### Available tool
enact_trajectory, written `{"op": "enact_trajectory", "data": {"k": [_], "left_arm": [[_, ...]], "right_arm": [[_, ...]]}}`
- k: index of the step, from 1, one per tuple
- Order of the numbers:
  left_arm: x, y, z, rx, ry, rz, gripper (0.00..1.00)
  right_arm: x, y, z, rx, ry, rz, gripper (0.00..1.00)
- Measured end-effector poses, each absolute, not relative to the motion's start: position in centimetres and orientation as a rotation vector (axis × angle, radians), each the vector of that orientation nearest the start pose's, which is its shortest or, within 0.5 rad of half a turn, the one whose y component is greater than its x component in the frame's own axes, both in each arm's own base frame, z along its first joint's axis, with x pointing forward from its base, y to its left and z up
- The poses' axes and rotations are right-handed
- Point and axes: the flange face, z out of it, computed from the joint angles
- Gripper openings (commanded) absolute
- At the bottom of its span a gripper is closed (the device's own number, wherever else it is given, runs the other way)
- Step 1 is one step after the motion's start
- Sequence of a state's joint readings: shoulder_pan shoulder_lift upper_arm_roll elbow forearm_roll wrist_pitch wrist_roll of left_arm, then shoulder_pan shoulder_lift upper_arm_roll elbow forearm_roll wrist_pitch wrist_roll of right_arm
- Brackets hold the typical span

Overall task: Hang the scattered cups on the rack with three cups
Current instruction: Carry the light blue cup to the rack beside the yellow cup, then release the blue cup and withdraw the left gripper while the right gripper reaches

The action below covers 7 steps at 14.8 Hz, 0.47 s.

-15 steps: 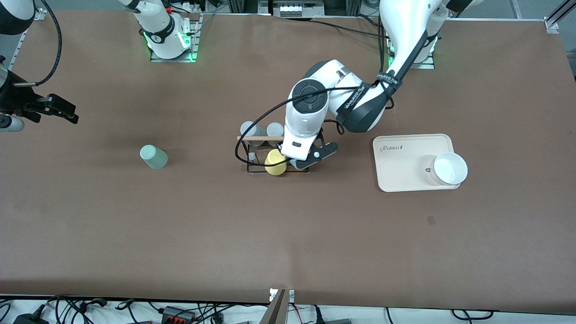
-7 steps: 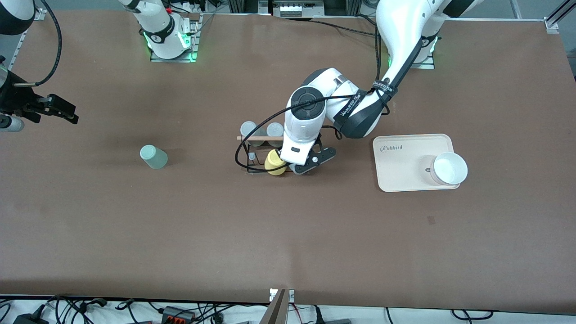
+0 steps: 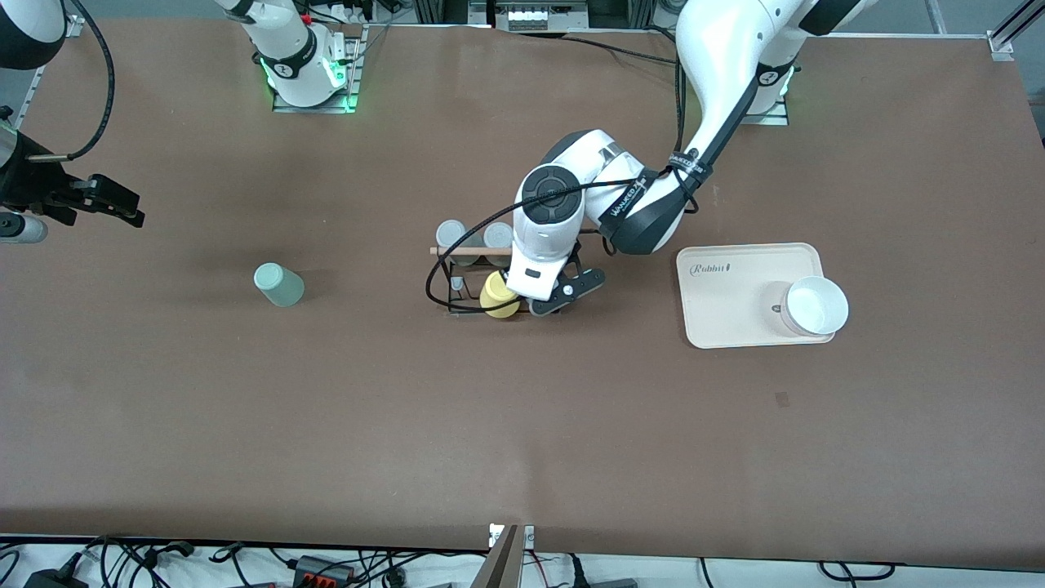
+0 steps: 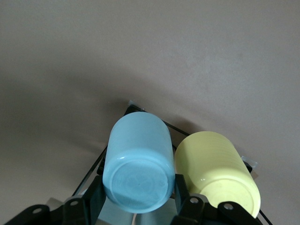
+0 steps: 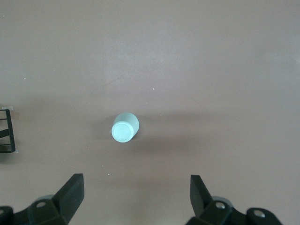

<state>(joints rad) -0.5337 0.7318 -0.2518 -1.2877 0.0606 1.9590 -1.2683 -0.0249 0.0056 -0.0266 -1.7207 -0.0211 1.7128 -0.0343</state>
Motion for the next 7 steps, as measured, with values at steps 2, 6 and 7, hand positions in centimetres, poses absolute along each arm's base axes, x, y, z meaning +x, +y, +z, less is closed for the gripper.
{"op": "enact_trajectory", "data": {"k": [2,6,7], "left_arm": [[55.2,-48.6,32.0,-3.057,-0.806,0.185,0.84],[55.7,-48.2,32.8,-3.063,-0.821,0.170,0.87],[55.9,-48.0,33.4,-3.064,-0.827,0.163,0.87]], "right_arm": [[56.2,-3.1,56.2,-3.162,0.023,0.023,1.00],[56.3,-3.1,56.3,-3.162,0.022,0.018,1.00],[56.3,-3.1,56.3,-3.162,0.022,0.012,1.00]]}}
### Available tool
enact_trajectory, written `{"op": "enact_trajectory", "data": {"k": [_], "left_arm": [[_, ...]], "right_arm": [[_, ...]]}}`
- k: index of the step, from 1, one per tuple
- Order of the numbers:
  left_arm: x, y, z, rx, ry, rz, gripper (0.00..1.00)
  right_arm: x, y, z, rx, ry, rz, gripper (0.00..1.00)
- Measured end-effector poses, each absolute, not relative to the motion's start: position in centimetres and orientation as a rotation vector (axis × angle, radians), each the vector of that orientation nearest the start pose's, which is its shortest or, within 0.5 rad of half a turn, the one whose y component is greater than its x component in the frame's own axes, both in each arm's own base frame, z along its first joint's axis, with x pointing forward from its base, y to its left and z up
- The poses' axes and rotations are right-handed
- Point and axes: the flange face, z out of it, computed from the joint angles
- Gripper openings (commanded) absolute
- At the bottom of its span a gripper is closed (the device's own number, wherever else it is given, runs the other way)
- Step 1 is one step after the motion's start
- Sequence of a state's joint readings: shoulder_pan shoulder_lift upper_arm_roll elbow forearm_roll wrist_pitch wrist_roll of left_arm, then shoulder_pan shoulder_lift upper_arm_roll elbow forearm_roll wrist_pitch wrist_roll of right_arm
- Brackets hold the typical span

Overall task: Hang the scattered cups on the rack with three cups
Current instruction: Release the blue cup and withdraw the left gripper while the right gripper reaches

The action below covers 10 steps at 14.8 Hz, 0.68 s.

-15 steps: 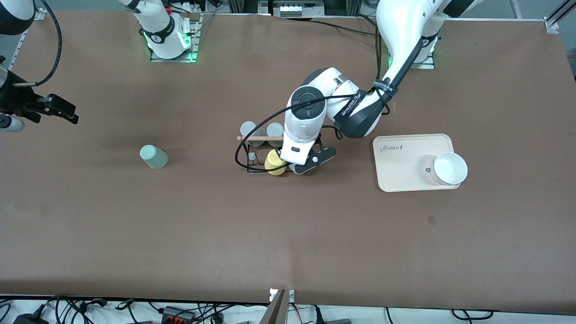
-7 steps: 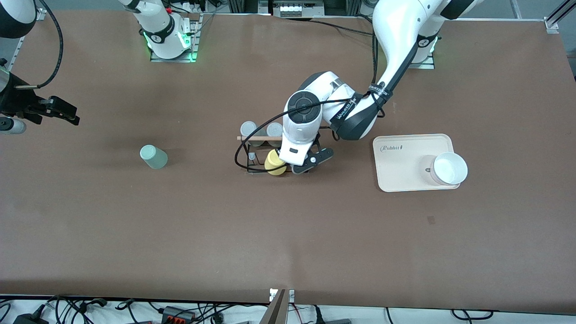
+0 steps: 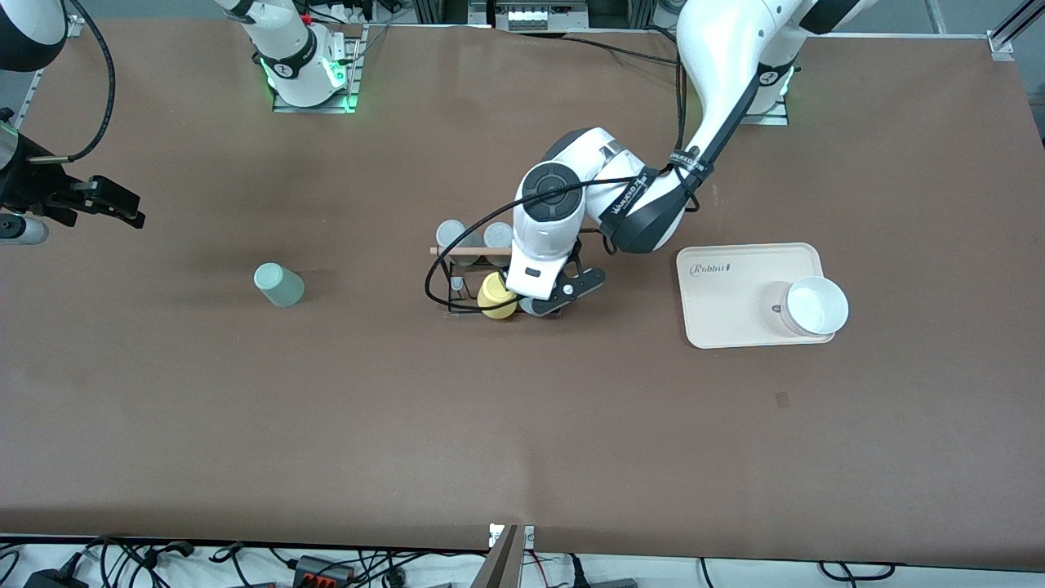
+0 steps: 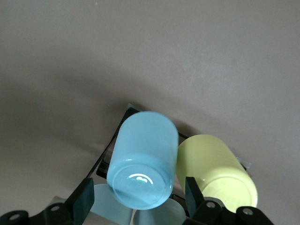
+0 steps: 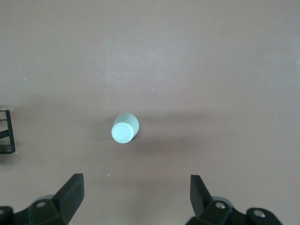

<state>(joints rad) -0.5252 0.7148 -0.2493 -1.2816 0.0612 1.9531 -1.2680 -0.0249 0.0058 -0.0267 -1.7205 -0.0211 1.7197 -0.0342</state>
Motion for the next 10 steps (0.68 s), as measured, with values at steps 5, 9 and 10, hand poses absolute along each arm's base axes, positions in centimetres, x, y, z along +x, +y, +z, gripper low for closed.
{"op": "enact_trajectory", "data": {"k": [5,9,10], "left_arm": [[57.8,-43.2,39.3,-3.030,-0.844,0.148,0.86],[61.6,-33.6,44.3,-3.017,-0.804,0.149,0.86],[62.3,-31.0,45.7,-3.017,-0.793,0.149,0.87]], "right_arm": [[56.4,-3.1,56.3,-3.162,0.022,0.001,1.00],[56.9,-3.0,55.1,-3.162,0.020,0.038,1.00],[57.2,-3.0,54.1,-3.161,0.017,0.065,1.00]]}}
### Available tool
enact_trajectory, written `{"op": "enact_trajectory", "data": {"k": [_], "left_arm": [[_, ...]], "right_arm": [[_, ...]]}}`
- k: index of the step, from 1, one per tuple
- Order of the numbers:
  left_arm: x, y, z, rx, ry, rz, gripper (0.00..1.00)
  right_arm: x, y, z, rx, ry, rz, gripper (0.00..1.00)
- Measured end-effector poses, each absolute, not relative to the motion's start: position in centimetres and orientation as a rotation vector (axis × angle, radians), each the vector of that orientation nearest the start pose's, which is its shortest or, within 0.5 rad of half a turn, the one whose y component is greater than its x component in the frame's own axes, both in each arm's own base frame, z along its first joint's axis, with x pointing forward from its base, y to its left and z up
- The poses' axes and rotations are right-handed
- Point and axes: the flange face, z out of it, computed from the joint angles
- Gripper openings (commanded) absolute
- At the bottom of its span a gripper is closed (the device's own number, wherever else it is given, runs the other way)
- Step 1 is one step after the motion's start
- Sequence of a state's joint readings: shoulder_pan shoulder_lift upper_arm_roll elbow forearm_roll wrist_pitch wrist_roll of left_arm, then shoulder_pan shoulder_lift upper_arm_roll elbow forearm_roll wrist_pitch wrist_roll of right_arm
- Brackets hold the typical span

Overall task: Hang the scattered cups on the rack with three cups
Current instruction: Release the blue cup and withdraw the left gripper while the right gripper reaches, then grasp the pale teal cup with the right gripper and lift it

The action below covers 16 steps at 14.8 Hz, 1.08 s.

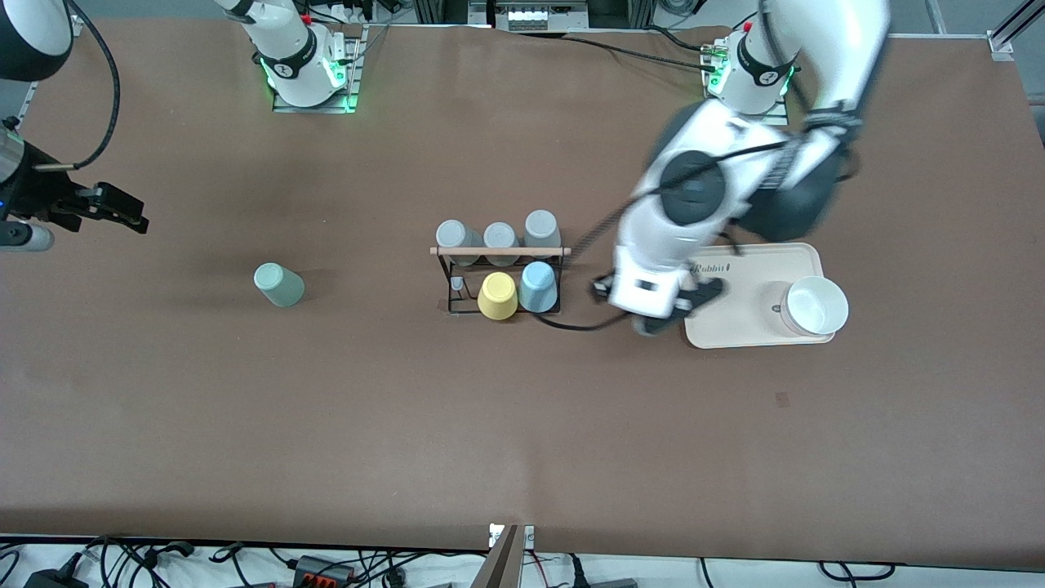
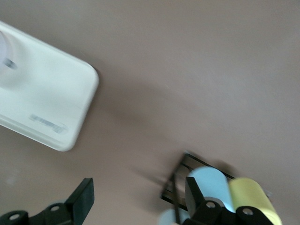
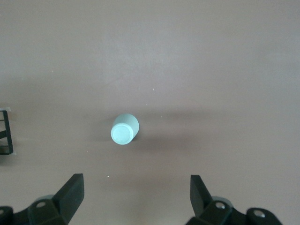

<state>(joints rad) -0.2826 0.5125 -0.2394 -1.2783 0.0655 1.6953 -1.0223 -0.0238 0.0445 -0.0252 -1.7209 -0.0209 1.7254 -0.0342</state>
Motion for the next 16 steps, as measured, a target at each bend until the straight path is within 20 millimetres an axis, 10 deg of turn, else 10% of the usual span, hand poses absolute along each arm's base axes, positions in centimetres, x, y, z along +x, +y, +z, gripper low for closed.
{"op": "enact_trajectory", "data": {"k": [5,16], "left_arm": [[63.6,-19.1,52.7,-3.042,-0.698,0.120,0.90],[58.4,-4.2,58.1,-3.115,-0.153,0.119,0.98]], "right_arm": [[58.7,-2.5,49.7,-3.155,0.002,0.184,1.00],[60.8,1.1,38.5,-3.147,-0.096,0.298,1.00]]}}
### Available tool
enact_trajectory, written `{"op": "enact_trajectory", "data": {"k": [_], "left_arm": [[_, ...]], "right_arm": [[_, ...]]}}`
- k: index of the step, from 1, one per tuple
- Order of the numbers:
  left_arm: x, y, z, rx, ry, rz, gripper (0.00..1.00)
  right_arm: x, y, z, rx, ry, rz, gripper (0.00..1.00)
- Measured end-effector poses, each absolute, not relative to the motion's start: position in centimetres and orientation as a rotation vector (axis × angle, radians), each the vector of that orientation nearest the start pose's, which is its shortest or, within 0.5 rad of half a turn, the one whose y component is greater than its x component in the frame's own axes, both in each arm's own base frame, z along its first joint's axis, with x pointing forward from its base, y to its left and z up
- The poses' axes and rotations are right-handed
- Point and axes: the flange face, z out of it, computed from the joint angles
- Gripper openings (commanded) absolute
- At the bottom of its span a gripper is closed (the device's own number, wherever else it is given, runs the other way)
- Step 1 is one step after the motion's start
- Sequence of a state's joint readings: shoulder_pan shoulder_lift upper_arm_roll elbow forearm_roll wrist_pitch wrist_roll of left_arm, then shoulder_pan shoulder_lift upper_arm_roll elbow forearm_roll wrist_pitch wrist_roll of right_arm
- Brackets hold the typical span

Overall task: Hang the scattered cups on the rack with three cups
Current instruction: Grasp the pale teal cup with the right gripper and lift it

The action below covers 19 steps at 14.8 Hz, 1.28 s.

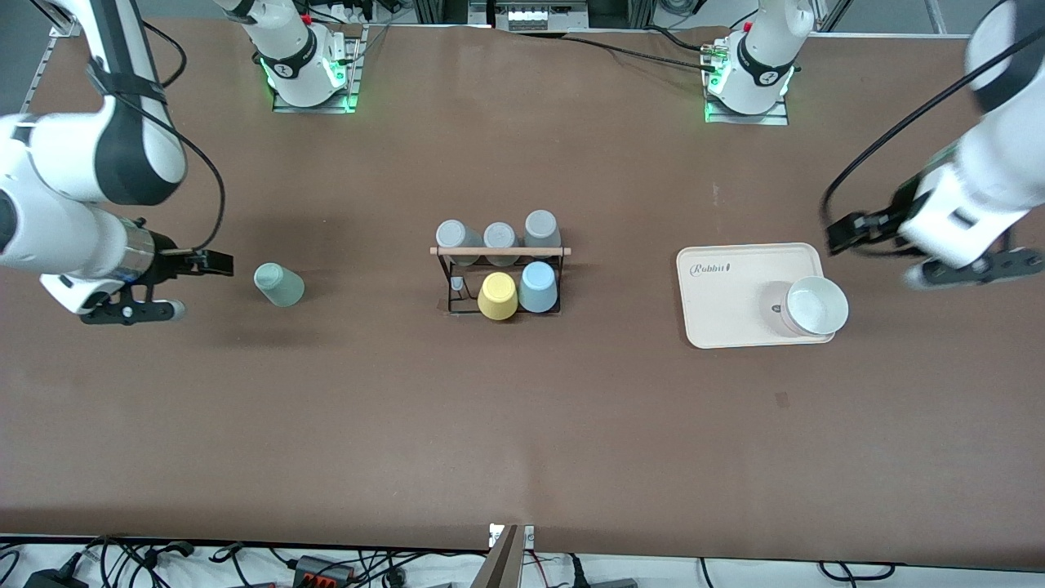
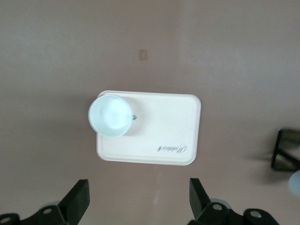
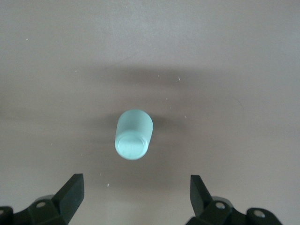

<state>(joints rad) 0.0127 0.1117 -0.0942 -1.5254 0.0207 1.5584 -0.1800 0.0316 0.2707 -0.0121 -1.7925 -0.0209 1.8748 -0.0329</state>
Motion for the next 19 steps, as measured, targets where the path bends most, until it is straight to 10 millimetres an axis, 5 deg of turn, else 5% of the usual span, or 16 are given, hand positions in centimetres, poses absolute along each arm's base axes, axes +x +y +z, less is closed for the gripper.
{"op": "enact_trajectory", "data": {"k": [6,11,19], "left_arm": [[53.3,1.0,60.7,-3.127,-0.002,0.091,1.00],[52.1,1.2,62.2,-3.129,0.007,0.045,1.00],[51.1,0.6,63.9,-3.128,0.020,-0.008,1.00]], "right_arm": [[58.7,1.4,31.6,-3.154,-0.081,0.221,1.00],[56.8,3.7,27.8,-3.161,-0.051,0.169,1.00],[55.2,2.9,23.7,-3.159,-0.032,0.223,1.00]]}}
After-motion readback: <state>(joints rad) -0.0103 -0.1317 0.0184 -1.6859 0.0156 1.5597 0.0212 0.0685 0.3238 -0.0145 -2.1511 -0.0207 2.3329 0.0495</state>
